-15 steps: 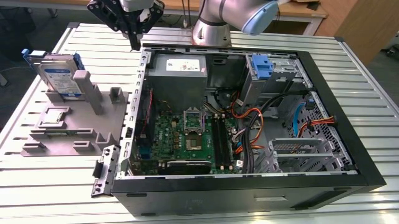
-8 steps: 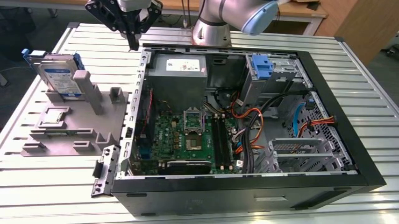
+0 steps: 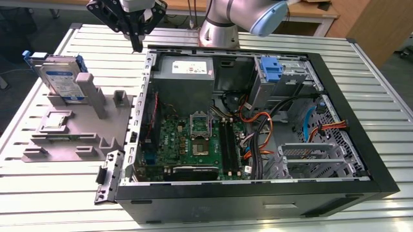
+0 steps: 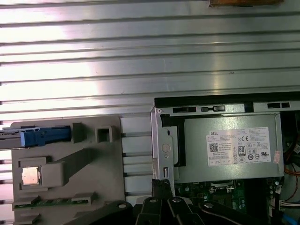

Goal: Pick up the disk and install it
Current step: 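Reach for the disk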

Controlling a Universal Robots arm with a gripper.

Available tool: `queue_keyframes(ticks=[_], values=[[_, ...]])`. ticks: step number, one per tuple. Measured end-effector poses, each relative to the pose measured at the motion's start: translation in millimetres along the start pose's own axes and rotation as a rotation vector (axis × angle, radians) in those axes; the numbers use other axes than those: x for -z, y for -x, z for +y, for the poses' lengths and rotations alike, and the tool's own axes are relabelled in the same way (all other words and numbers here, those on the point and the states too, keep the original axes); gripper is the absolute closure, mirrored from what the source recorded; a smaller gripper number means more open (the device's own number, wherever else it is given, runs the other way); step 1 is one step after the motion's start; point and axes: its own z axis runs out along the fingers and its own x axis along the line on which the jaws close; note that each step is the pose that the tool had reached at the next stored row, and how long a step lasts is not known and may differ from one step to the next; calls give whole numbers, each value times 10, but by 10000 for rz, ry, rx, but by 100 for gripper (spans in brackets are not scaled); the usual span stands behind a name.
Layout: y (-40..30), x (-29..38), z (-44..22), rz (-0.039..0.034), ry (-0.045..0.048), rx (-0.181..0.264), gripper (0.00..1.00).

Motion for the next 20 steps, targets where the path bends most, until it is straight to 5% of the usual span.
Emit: queue_keyframes(ticks=[20], values=[[-126, 1, -6, 0, 0, 1, 90]])
